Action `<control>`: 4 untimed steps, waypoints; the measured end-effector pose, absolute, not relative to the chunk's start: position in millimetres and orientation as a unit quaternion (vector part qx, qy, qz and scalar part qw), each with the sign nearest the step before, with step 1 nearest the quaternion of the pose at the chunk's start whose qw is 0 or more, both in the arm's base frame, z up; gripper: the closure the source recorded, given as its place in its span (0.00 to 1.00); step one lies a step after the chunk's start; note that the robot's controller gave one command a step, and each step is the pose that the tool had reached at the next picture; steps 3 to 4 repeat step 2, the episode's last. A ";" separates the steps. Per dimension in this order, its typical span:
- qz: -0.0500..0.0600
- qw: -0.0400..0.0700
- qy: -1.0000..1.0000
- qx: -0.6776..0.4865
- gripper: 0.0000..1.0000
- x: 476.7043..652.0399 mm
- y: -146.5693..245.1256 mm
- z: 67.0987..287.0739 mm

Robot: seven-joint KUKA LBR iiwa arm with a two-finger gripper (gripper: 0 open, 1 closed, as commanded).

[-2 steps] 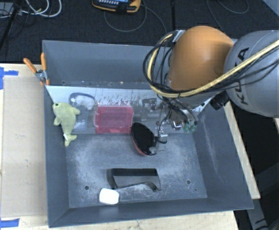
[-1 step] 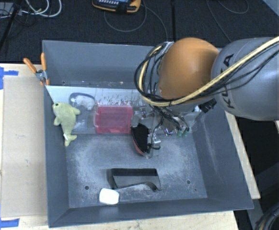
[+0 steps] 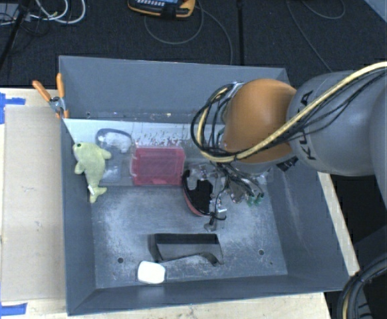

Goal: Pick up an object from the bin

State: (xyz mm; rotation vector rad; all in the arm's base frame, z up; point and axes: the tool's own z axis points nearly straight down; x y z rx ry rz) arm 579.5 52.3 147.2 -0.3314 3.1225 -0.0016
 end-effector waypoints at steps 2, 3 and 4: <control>0.000 -0.001 0.989 -0.146 1.00 525.4 68.7 68.7; 0.000 -0.001 0.989 -0.146 1.00 525.4 68.7 68.7; 0.000 -0.001 0.989 -0.146 1.00 525.4 68.7 68.7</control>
Offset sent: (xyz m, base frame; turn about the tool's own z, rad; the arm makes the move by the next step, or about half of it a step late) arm -0.0528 0.0145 -0.0772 -0.0797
